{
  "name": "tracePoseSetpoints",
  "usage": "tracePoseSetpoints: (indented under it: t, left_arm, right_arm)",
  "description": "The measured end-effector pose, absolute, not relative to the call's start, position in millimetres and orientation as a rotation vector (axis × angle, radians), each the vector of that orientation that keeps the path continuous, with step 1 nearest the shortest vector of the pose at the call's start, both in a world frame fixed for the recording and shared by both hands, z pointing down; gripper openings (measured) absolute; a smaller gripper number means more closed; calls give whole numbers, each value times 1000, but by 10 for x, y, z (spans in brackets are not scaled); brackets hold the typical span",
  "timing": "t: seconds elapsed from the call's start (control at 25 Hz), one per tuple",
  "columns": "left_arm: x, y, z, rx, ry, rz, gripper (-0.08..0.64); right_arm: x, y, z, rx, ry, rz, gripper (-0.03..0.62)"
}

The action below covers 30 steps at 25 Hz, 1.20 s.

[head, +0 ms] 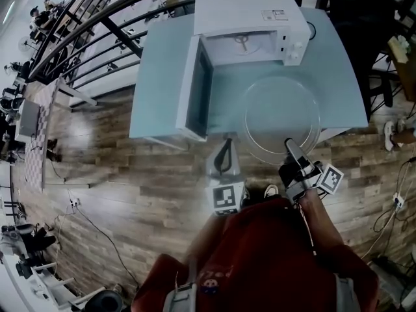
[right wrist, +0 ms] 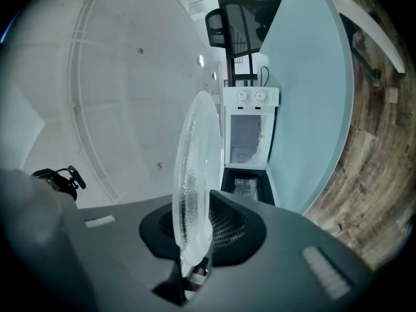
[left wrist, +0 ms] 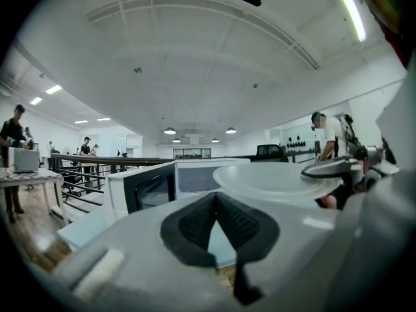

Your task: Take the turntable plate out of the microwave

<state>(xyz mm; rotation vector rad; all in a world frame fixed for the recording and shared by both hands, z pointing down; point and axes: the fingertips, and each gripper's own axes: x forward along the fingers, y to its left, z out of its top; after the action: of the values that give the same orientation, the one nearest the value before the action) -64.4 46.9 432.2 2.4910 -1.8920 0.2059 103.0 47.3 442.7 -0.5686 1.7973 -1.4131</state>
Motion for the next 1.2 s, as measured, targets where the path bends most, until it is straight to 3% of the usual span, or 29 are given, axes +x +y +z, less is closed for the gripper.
tracePoseSetpoints:
  t: [1.2]
  left_arm:
    - [-729,537,4283,2454,-1919,154,0]
  right_arm:
    - [964,571,4319,-539,1801,-1406,36]
